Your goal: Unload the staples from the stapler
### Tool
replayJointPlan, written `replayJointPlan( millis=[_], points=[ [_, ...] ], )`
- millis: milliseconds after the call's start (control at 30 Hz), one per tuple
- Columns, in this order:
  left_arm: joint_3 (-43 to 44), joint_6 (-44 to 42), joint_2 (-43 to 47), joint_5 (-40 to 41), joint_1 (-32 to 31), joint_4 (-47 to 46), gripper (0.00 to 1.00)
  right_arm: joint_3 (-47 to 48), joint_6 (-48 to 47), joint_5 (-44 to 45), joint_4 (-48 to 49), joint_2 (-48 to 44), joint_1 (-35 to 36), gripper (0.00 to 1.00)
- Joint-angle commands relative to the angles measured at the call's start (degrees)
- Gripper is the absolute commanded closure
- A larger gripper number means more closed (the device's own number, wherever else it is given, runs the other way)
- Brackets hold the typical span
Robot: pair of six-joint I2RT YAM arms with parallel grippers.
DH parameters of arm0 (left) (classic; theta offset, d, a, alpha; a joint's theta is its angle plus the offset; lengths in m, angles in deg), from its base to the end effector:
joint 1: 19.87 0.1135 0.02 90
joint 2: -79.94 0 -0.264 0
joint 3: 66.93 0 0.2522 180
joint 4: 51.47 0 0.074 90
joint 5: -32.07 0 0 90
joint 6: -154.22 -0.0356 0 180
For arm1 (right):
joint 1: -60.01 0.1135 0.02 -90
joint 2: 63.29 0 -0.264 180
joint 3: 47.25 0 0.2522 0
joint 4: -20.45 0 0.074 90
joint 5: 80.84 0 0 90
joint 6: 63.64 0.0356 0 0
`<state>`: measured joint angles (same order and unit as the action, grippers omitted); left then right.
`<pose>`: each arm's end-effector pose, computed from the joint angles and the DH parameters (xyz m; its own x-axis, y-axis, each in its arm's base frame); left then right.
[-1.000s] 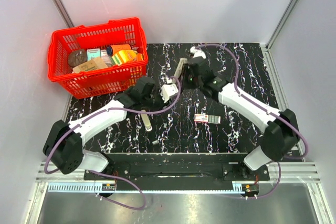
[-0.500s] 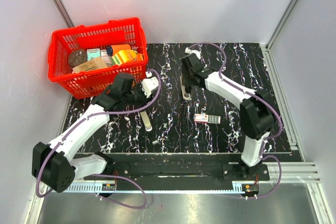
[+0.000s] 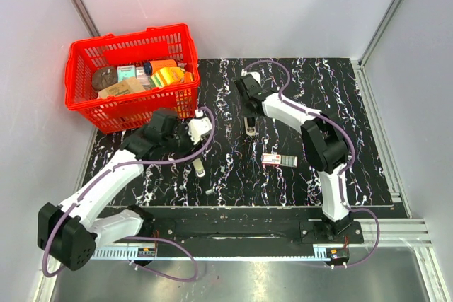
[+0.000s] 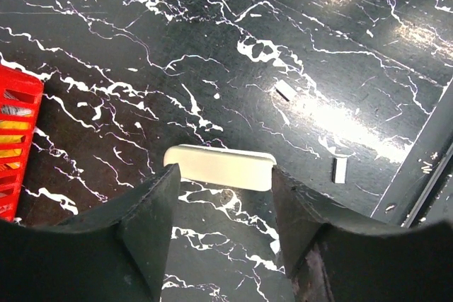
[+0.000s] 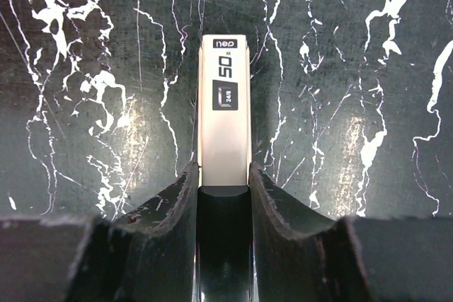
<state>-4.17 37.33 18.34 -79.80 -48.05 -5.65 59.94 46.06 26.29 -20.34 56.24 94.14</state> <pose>0.1901 -0.1169 0.2756 -0.2487 0.6094 -0.7528 0.8794 0.4679 0.0882 0.3877 0.2501 0.2029 -0.7549 -0.1225 -0.6443 -0.1438 0.9894 -0.0196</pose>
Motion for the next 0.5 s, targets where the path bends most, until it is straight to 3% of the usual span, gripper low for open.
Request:
replayJointPlan(
  millis=[0,67,100,233,300,367,467],
  points=[
    [1.2,0.4,-0.2,2.5,-2.4,0.9,0.36,3.5,-0.5,1.4,2.0,-0.1,0.2,1.00],
    [0.7,0.4,-0.4,4.5,-4.6,0.6,0.31,3.3,0.2,0.9,1.7,-0.2,0.2,0.98],
    [0.3,0.2,-0.4,5.4,-5.6,0.4,0.24,3.0,0.9,0.5,1.6,-0.3,0.2,0.93],
    [-0.6,-1.0,-1.8,7.6,-9.5,0.4,0.18,0.0,2.8,-0.9,2.1,-3.5,0.1,0.50],
    [-0.9,-1.1,-2.9,8.8,-10.9,0.4,0.17,-1.8,3.3,-1.3,2.5,-5.9,0.1,0.36],
    [-1.5,-1.5,-4.3,10.1,-12.8,0.4,0.16,-3.0,3.6,-2.0,2.5,-8.7,0.2,0.26],
    [-2.8,-1.6,-6.5,12.2,-15.5,0.0,0.16,-4.5,4.2,-2.4,2.7,-12.4,0.1,0.22]
  ],
)
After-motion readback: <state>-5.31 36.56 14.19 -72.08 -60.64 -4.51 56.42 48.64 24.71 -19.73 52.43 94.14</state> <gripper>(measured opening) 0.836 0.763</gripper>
